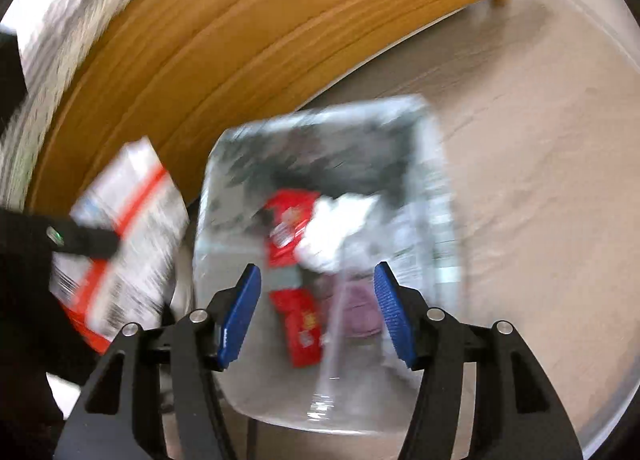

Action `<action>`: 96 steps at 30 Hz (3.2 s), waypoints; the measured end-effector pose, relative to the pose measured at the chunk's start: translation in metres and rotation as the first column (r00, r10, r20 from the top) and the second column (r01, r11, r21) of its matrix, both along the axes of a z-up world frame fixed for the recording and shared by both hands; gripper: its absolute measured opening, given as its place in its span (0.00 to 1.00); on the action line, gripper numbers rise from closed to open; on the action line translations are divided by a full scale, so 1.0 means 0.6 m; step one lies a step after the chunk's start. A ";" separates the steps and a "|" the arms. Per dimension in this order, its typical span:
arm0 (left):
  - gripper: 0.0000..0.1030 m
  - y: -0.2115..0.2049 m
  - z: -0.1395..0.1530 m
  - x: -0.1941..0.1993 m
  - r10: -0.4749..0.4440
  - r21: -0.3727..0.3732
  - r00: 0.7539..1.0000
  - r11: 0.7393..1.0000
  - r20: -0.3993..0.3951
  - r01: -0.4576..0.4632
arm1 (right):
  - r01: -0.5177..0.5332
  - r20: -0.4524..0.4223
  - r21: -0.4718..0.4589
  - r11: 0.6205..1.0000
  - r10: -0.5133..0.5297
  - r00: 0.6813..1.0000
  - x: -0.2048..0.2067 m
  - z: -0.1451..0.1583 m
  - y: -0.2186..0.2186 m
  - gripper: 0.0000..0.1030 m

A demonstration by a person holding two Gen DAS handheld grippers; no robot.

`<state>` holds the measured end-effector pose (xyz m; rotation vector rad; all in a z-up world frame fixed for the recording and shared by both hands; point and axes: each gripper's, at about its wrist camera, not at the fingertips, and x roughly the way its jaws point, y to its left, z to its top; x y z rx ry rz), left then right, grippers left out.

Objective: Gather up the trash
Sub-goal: 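Open both tools over the wastebasket to drop the wrappers, then move both tools back over the bed toward the milk carton, then grasp the white milk carton with the left tool while the right tool grasps the clear cup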

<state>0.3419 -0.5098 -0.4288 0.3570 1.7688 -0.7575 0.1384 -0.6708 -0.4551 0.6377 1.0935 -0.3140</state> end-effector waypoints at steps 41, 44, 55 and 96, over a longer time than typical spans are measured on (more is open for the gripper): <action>0.60 0.002 0.105 -0.050 -0.153 -0.010 0.894 0.985 0.421 0.173 | 0.010 -0.173 -0.200 0.980 -0.045 0.984 -0.067 0.103 0.018 0.56; 0.67 0.043 0.223 -0.010 -0.020 -0.157 0.829 0.979 0.559 0.130 | -0.025 -0.178 -0.255 0.967 -0.022 0.984 -0.041 0.145 0.030 0.57; 0.71 0.292 0.513 0.170 0.341 -0.452 0.653 0.892 0.676 0.002 | -0.046 0.045 -0.402 0.915 0.070 0.997 0.137 0.371 0.095 0.61; 0.93 0.645 0.404 0.628 0.206 -0.536 0.741 0.810 0.640 0.238 | -0.297 0.137 -0.458 0.838 0.397 0.908 0.654 0.447 0.380 0.63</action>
